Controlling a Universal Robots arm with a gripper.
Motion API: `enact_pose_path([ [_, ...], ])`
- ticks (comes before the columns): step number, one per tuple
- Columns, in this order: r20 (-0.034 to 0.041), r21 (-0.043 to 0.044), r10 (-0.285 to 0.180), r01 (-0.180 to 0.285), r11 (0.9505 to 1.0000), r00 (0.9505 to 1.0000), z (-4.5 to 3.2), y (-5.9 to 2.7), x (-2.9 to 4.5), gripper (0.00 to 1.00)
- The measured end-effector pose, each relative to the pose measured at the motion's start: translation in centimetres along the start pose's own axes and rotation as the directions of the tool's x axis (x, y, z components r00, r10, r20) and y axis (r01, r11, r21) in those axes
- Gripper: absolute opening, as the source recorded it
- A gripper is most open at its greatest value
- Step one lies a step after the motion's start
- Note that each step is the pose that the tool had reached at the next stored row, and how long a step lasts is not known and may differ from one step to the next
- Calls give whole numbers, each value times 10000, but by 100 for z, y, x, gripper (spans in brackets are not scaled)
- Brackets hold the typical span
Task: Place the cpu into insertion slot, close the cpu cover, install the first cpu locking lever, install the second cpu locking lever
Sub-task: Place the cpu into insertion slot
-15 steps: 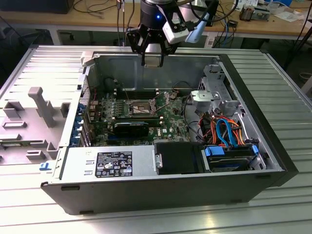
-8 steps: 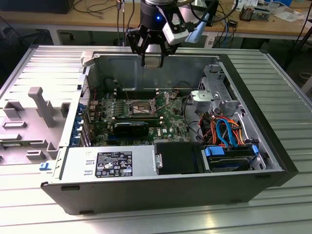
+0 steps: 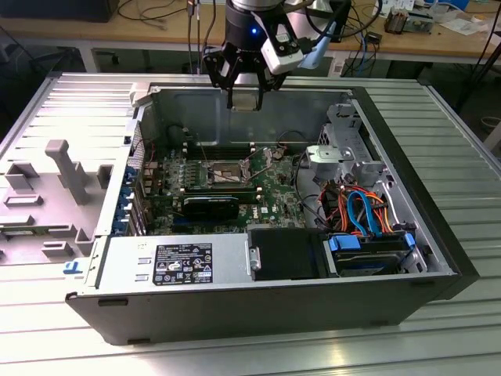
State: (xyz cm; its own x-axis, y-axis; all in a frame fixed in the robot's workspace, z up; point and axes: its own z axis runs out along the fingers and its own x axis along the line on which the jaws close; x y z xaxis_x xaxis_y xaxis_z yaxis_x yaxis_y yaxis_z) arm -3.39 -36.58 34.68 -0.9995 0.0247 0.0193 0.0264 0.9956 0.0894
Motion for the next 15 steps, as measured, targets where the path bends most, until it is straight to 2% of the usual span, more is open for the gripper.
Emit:
enact_pose_path([
  [15, 0, 0, 0, 0, 10000, 10000, 37, -76, -2, 55],
])
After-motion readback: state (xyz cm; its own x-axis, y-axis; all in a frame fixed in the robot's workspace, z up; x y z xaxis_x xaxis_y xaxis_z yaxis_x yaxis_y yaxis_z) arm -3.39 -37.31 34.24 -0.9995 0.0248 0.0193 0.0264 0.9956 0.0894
